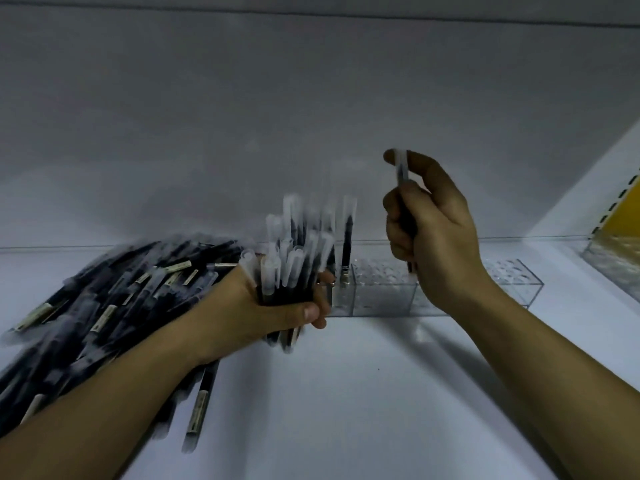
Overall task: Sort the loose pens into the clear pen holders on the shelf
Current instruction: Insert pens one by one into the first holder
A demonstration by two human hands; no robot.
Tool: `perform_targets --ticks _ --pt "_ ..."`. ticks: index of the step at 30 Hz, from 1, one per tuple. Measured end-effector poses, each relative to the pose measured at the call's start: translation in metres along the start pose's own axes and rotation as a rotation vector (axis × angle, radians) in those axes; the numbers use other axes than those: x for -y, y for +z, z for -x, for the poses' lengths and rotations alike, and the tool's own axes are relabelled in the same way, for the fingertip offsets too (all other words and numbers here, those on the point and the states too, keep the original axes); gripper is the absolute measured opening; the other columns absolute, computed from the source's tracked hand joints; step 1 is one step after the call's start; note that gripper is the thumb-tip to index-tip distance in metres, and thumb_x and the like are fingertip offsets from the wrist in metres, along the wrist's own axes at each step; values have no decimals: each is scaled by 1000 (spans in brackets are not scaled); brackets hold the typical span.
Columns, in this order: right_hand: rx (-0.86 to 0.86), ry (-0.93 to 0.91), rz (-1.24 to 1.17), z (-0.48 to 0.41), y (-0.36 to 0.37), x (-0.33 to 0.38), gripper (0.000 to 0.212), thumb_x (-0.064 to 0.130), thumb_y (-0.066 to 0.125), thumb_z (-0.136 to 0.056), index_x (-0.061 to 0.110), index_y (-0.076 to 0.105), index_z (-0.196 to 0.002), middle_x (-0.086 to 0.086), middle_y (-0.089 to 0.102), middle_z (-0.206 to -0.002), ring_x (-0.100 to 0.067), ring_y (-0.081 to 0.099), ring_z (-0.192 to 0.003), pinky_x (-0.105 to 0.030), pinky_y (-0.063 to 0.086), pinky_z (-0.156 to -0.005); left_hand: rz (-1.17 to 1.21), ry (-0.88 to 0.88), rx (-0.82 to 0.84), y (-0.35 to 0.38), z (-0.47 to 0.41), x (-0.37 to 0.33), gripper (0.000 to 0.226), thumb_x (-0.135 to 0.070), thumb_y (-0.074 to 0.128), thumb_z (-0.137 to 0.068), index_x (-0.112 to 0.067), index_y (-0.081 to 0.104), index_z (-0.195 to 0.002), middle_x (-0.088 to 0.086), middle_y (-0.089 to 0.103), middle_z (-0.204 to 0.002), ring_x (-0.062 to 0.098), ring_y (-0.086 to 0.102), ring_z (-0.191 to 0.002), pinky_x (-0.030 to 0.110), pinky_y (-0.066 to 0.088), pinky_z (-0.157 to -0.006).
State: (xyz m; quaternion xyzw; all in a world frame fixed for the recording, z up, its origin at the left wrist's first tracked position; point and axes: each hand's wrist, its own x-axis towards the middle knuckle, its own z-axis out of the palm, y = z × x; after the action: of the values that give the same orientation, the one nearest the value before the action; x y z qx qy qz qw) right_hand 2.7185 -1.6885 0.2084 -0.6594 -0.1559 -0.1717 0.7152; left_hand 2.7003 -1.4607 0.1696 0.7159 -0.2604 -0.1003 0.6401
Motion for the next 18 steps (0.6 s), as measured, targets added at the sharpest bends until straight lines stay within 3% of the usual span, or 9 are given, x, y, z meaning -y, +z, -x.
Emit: perform_targets --ticks 2,4,6,9,14,18 --pt "37 -16 6 1 2 1 32 4 39 -108 17 54 -133 -15 41 -77 -16 33 -53 -26 26 -44 -27 -4 14 0 0 2 21 2 67 -85 -4 68 -105 14 74 -89 28 73 -87 26 57 -63" --pt "62 -20 -1 3 5 2 28 5 46 -105 12 55 -130 -13 49 -81 -20 48 -60 -28 42 -50 -38 5 6 -3 1 4 18 0 66 -89 -6 68 -106 15 74 -91 28 73 -89 28 57 -63" --pt "79 -20 -11 5 7 1 25 5 53 -100 10 61 -123 -14 59 -92 -24 64 -75 -32 57 -67 3 12 -10 -5 3 5 19 -12 66 -89 -11 69 -108 14 74 -96 30 72 -93 38 59 -67" --pt "27 -59 25 6 7 0 22 -2 65 -94 8 68 -113 -19 71 -101 -28 73 -93 -41 62 -87 77 39 -71 -3 3 4 24 -11 64 -87 -7 67 -110 13 75 -101 31 73 -93 40 61 -79" --pt "-109 -127 115 5 3 3 21 1 77 -86 17 68 -96 -5 73 -83 -31 73 -81 -36 62 -72 89 110 -192 -2 0 0 22 -9 56 -88 -1 66 -106 12 75 -103 30 73 -89 33 59 -75" --pt "-152 -161 227 3 2 1 21 4 80 -85 17 68 -97 -2 71 -84 -23 72 -80 -37 64 -78 84 84 -236 -2 -2 -2 26 -12 55 -89 5 67 -104 11 77 -98 25 74 -87 26 58 -69"
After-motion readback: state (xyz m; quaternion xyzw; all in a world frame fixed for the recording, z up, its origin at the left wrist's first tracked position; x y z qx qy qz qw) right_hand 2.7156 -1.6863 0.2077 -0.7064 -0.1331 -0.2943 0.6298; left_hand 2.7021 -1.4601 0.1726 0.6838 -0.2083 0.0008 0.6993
